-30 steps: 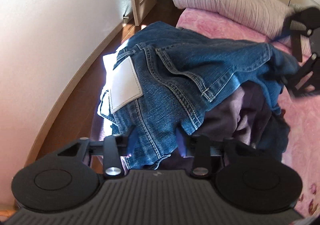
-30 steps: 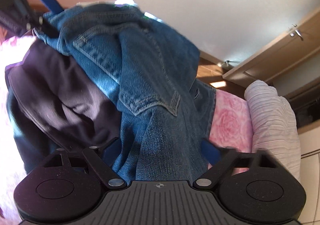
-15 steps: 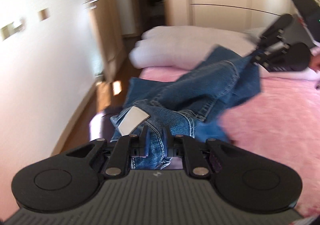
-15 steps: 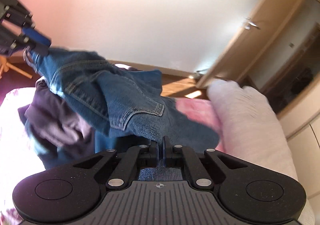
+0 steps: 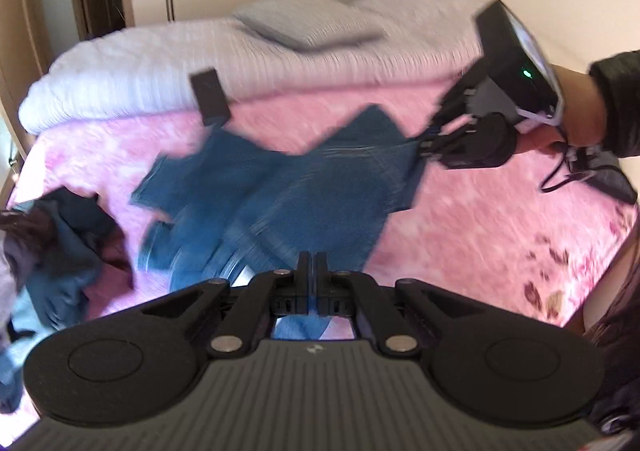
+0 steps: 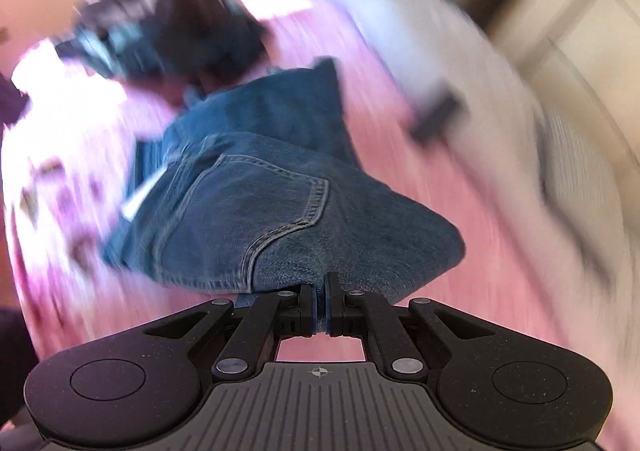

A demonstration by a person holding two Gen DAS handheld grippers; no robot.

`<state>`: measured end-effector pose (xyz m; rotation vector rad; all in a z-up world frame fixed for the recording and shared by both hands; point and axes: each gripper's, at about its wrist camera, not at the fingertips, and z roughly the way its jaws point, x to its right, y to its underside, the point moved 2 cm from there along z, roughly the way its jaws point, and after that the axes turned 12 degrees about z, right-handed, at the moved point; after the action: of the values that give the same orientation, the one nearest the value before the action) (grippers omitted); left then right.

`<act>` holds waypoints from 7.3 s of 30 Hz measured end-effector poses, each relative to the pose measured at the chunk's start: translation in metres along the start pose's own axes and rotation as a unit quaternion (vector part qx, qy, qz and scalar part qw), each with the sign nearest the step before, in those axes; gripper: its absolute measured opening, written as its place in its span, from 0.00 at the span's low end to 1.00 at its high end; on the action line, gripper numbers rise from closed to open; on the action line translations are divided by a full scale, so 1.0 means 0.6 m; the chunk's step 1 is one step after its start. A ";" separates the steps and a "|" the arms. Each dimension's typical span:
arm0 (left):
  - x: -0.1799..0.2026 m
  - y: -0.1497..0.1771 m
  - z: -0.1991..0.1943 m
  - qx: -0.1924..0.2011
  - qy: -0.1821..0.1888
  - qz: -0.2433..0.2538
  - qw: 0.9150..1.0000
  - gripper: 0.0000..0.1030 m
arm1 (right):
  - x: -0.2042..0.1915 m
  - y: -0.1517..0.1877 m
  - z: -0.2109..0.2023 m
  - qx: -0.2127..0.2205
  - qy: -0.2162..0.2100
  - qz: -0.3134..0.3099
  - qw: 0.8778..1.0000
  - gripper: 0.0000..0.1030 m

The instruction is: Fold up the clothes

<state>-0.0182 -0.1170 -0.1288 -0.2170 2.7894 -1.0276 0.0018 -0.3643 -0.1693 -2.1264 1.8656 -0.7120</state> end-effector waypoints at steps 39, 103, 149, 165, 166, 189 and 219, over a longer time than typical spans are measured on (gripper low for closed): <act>-0.152 0.117 0.334 -0.053 0.155 0.129 0.978 0.13 | -0.058 -0.056 0.333 -0.143 -0.269 -0.124 0.944 0.90; 0.339 -0.244 0.732 -0.180 0.208 0.541 0.795 0.10 | 0.518 0.679 -0.057 -0.117 -0.078 0.447 0.883 0.16; 0.280 -0.067 0.457 -0.226 -0.014 0.322 0.919 0.44 | 0.463 0.581 -0.026 -0.086 -0.053 0.134 0.986 0.56; 0.095 0.160 0.314 -0.180 -0.024 0.445 0.877 0.47 | 0.189 0.533 0.055 -0.181 0.016 0.088 0.979 0.56; 0.108 0.170 0.323 -0.176 -0.026 0.467 0.866 0.47 | 0.180 0.534 0.058 -0.182 0.025 0.075 0.980 0.56; 0.144 0.090 0.408 -0.284 -0.136 0.430 0.846 0.08 | 0.358 0.768 0.060 -0.114 0.149 -0.110 0.976 0.43; 0.268 0.062 0.229 -0.323 -0.071 0.381 0.863 0.23 | 0.458 0.772 -0.175 -0.141 0.171 -0.028 0.975 0.83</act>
<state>-0.1509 -0.2061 -0.2722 0.6624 2.5630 0.1119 -0.4311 -0.6941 -0.2397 -2.3595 2.2059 -0.9251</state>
